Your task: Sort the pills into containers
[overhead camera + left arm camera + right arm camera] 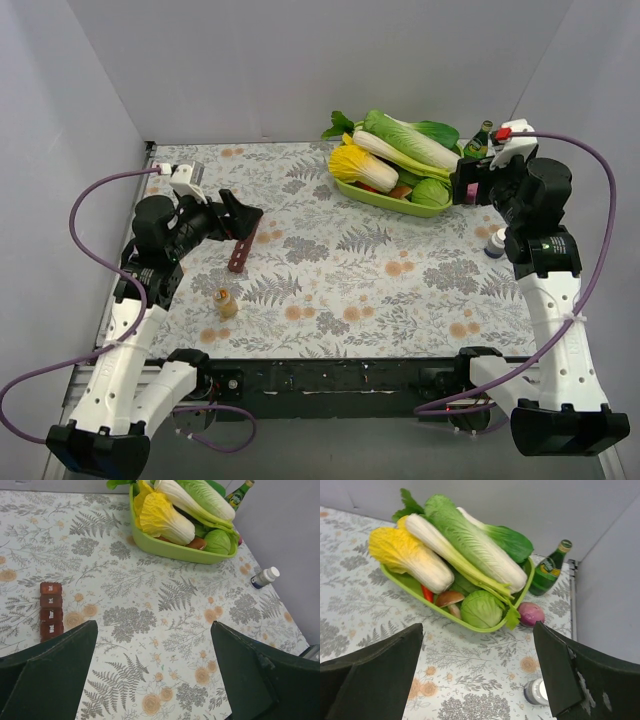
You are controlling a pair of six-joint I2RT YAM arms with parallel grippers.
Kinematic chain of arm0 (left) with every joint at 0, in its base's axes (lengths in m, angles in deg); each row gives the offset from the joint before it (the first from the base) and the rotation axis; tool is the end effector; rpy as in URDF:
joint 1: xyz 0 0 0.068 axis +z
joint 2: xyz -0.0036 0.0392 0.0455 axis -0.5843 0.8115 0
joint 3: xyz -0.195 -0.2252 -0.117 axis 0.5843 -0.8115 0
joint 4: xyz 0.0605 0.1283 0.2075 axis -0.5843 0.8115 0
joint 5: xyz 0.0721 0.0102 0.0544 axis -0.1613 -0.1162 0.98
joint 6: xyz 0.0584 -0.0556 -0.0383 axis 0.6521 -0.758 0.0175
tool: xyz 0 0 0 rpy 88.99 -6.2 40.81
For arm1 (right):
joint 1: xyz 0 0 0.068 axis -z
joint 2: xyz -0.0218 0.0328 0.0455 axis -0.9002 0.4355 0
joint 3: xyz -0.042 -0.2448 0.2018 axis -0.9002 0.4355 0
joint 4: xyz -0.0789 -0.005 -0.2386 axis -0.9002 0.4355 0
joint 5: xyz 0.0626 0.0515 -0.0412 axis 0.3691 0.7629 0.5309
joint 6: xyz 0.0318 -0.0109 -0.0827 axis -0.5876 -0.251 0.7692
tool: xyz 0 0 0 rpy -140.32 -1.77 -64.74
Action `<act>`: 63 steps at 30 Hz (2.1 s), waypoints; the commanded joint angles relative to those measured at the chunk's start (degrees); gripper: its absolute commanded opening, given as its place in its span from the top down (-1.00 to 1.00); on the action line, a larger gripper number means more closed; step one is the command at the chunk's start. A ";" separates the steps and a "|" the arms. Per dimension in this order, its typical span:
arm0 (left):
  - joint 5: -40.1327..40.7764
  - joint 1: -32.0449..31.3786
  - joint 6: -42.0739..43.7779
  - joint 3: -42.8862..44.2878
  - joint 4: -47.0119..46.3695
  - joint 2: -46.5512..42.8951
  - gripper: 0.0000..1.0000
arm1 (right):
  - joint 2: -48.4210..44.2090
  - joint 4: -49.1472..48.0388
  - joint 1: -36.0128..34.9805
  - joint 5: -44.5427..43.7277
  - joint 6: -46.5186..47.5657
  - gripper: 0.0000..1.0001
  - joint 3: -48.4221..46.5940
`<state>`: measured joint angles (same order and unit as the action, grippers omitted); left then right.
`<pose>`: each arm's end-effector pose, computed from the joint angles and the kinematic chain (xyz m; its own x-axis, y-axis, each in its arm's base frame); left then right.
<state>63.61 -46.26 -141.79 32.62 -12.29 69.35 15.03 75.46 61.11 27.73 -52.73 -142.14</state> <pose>0.1679 -0.0606 0.4023 -0.5550 -0.6917 -0.4621 0.0972 0.4978 -0.8618 0.2076 0.0153 0.4665 -0.0974 -0.1136 -0.9887 -0.1153 0.9881 -0.1022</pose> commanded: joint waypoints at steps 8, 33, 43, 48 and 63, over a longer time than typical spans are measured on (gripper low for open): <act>8.16 0.39 4.10 -2.40 2.91 16.83 -0.96 | -0.31 2.74 0.17 41.54 17.43 -0.96 10.70; 27.85 -4.08 10.17 7.09 3.79 52.56 -0.47 | -0.49 -3.51 0.26 45.16 16.28 -0.96 22.15; 20.64 -4.79 9.29 4.02 3.26 45.52 -0.23 | -0.49 -3.60 0.35 45.25 15.84 -0.96 21.97; 25.03 -6.89 10.51 4.46 4.84 47.37 0.06 | -0.40 -3.42 0.35 45.42 15.75 -0.96 21.71; 37.77 -20.51 15.35 7.09 7.31 50.45 0.71 | -1.01 -2.81 0.35 44.90 15.93 -0.96 21.45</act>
<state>96.81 -62.21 -129.20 37.82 -6.11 119.65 15.27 73.66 61.18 71.75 -36.55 -119.78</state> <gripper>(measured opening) 0.269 0.982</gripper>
